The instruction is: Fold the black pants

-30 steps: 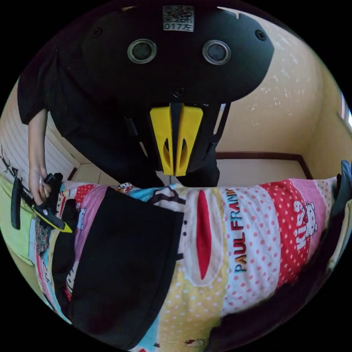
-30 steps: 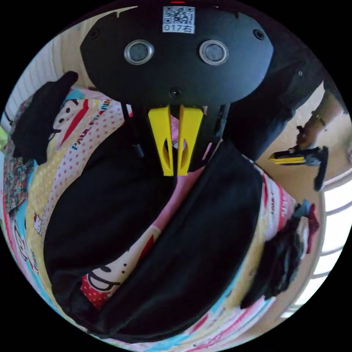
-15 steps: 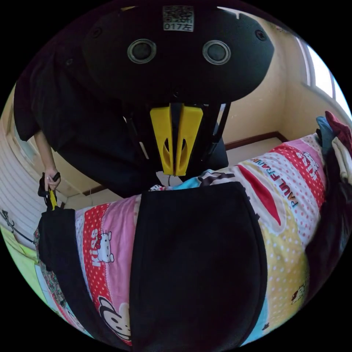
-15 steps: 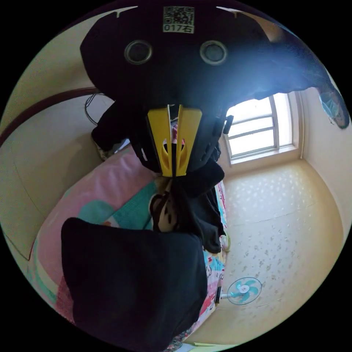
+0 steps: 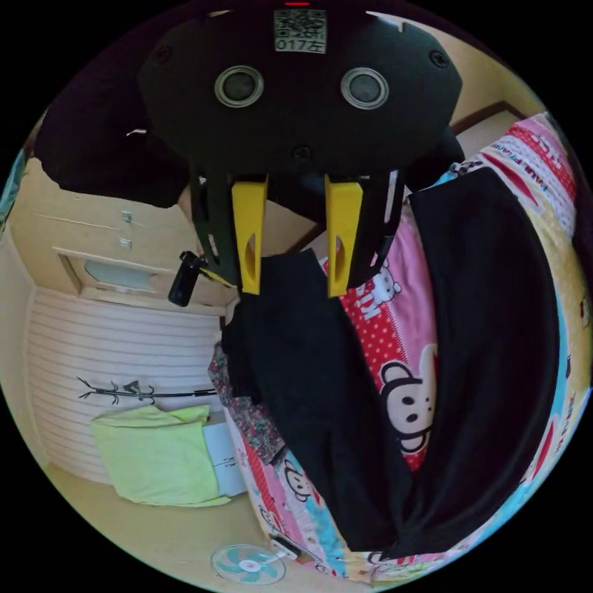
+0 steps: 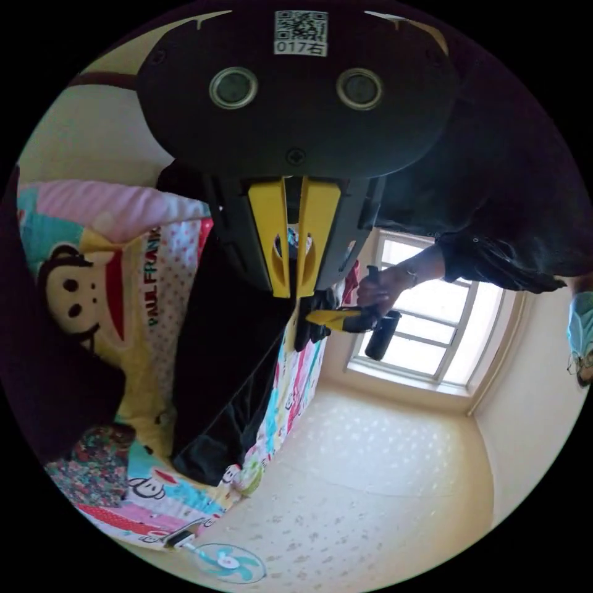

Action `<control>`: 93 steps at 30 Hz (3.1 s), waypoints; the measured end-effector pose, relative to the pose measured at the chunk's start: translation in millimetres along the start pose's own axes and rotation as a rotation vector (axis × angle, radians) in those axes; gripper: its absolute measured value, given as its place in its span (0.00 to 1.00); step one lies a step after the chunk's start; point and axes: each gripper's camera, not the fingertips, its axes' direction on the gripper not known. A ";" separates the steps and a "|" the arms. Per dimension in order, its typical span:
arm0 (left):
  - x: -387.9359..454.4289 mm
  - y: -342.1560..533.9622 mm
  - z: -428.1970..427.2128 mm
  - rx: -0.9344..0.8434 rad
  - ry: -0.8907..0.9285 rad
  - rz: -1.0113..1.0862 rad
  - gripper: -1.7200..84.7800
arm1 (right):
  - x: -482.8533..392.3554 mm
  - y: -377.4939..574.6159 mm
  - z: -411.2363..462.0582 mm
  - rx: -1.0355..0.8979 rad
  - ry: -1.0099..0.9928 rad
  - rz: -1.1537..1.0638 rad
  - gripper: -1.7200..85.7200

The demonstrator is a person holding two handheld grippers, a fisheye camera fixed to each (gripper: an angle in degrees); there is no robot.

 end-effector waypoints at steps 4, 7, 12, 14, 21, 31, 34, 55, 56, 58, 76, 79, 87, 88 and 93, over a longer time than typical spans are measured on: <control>18.5 -15.5 51.8 -0.119 -0.101 0.012 0.15 | -11.2 -0.5 47.9 -0.117 0.010 0.018 0.05; 13.8 14.5 62.4 -0.047 -0.267 -0.034 0.04 | 1.8 11.3 54.3 -0.289 -0.073 0.034 0.05; -8.0 55.9 49.2 0.081 -0.131 -0.110 0.02 | 90.8 -12.1 -15.2 -0.457 -0.177 0.220 0.09; -11.6 66.5 47.0 0.120 -0.107 -0.139 0.02 | 112.8 -65.3 -40.6 -0.374 -0.099 0.226 0.12; 3.0 94.8 52.7 0.199 -0.027 -0.154 0.02 | 202.4 -312.3 -1.2 -0.146 0.205 0.179 0.20; -42.1 120.6 10.3 0.321 0.310 -0.188 0.01 | 276.3 -384.1 75.8 0.091 0.251 0.382 0.08; -87.1 139.2 -22.3 0.390 0.502 -0.252 0.01 | 273.9 -382.8 96.3 0.173 0.006 0.282 0.06; -373.4 303.9 -165.5 0.487 0.294 -0.603 0.12 | 193.5 -245.1 367.9 -0.381 -0.068 0.051 0.10; -373.1 300.3 -174.7 0.465 0.246 -0.560 0.12 | 188.3 -207.7 345.1 -0.394 0.080 0.067 0.11; -372.5 291.4 -186.3 0.444 0.204 -0.490 0.12 | 183.9 -150.2 312.8 -0.379 0.289 0.120 0.12; -292.0 206.3 -168.5 0.266 0.251 -0.117 0.06 | 127.9 65.1 289.3 -0.295 0.134 0.166 0.05; -275.2 222.8 -151.8 0.250 0.141 -0.175 0.04 | 127.9 90.2 275.7 -0.286 0.259 0.189 0.06; -263.0 218.1 -127.4 0.320 0.020 -0.251 0.16 | 147.6 104.8 257.4 -0.097 0.253 0.296 0.13; -261.9 210.0 -117.7 0.300 -0.002 -0.259 0.16 | 148.6 101.6 265.7 -0.130 0.258 0.278 0.13; -235.3 211.2 -81.8 0.218 0.016 -0.231 0.06 | 142.5 92.1 286.4 -0.328 0.175 0.253 0.07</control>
